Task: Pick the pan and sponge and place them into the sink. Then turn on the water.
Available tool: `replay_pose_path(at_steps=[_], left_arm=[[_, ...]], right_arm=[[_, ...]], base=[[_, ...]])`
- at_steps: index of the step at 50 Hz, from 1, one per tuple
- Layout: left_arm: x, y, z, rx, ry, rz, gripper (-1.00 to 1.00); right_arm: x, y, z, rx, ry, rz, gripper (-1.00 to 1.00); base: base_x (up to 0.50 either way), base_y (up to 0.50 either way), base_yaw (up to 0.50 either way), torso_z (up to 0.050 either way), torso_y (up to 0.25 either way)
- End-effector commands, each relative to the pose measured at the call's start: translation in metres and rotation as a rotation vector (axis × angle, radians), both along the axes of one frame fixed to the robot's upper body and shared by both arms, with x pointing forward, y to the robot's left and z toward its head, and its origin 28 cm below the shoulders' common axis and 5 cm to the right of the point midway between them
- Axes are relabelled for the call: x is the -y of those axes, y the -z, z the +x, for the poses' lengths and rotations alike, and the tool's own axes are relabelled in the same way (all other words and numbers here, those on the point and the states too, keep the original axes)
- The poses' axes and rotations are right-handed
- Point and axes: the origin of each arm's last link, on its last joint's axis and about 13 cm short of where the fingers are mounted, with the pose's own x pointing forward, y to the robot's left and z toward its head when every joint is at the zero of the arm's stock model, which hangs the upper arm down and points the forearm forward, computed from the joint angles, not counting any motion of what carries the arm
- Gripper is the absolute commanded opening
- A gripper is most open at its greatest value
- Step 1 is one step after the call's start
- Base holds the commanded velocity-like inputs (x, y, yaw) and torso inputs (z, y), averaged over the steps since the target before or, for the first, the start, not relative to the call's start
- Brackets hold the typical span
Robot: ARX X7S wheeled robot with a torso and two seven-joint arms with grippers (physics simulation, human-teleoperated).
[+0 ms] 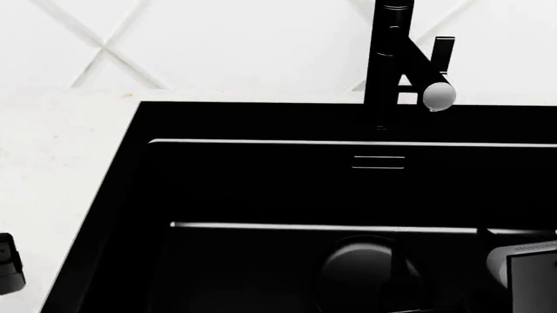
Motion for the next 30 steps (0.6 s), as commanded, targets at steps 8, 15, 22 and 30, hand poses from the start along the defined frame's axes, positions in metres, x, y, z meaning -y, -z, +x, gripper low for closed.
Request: replay_pose_path(at_steps=[8,15,22,30], left_arm=[[-0.007,0.019,0.011,-0.068,-0.027,-0.017,1.00],[-0.006,0.021,0.010,-0.069,-0.015,-0.022,1.00],[-0.005,0.017,0.007,-0.037,-0.021,-0.011,-1.00],[-0.004,0.009,0.004,-0.002,0.005,0.002,-1.00]], right_arm=[[0.000,0.002,0.000,0.006,0.002,0.004,1.00],[0.001,0.003,-0.001,0.005,0.007,0.004,1.00],[0.001,0.003,-0.002,0.006,0.007,0.002,1.00],[0.001,0.002,-0.002,0.005,0.009,0.003,1.00]], base=[[0.00,0.00,0.00,0.000,0.000],[0.00,0.00,0.00,0.000,0.000],[0.00,0.00,0.00,0.000,0.000],[0.00,0.00,0.00,0.000,0.000]])
